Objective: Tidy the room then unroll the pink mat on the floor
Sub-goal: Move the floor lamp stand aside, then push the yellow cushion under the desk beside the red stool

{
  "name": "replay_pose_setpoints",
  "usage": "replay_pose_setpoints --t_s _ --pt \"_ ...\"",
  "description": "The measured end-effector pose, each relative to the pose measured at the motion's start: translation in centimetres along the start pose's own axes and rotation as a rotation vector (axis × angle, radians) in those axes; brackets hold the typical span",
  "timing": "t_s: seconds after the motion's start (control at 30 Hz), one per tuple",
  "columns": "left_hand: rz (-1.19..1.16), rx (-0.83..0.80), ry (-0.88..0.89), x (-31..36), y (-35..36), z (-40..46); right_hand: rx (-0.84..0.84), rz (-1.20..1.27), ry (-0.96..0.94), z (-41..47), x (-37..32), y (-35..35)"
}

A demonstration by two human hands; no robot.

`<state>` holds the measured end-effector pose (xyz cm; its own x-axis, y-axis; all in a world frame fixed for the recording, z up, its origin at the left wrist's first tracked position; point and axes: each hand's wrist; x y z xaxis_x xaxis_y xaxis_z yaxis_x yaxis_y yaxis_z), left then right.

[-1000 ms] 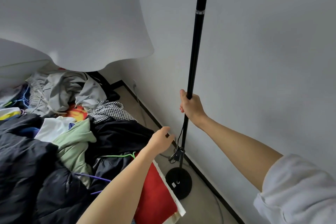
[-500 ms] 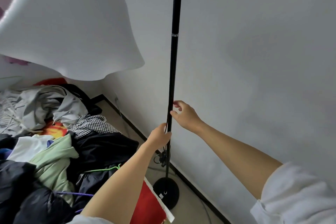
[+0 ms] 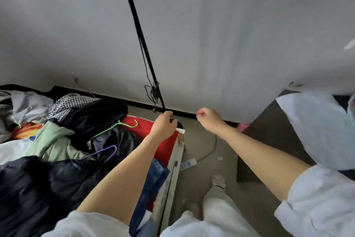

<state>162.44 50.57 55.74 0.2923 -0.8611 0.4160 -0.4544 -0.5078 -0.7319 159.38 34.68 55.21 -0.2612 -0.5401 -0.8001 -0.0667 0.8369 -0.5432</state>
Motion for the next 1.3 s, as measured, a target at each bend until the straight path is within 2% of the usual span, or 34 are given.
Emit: replay_pose_setpoints --t_s 0.1,0.2,0.3,0.53,0.73,0.9,1.07,1.3 --pt "0.125 -0.205 0.044 -0.1 7.7 -3.9 0.082 0.131 0.2 -8.8 7.4 1.1" --pt "0.244 -0.342 0.133 1.2 14.1 -7.9 0.166 0.243 0.412 -16.8 13.5 1.5" --pt "0.312 -0.45 0.255 3.3 20.5 -13.4 0.317 0.301 0.598 -25.9 18.9 0.5" --pt "0.405 -0.579 0.439 6.9 33.5 -27.1 0.607 0.398 0.778 -44.7 28.5 -1.3" --pt "0.534 -0.692 0.392 4.7 46.9 -40.0 0.799 0.562 0.923 -61.9 36.9 0.1" --pt "0.54 -0.761 0.291 3.7 56.6 -48.8 0.916 0.626 1.031 -72.9 43.5 -0.7" --pt "0.434 -0.834 0.198 6.0 62.6 -52.3 0.923 0.56 1.003 -76.9 48.0 -4.7" --pt "0.322 -0.76 0.055 10.3 70.4 -51.4 0.773 0.492 0.922 -77.5 54.3 -12.5"
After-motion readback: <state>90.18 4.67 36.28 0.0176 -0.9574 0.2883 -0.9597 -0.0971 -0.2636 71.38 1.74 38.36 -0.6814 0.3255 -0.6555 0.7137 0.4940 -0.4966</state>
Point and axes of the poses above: each hand's wrist, its own z-axis towards the middle knuckle, its own y-axis out of the palm, x = y × z, and after that the axes turned 15 degrees about -y, right-handed
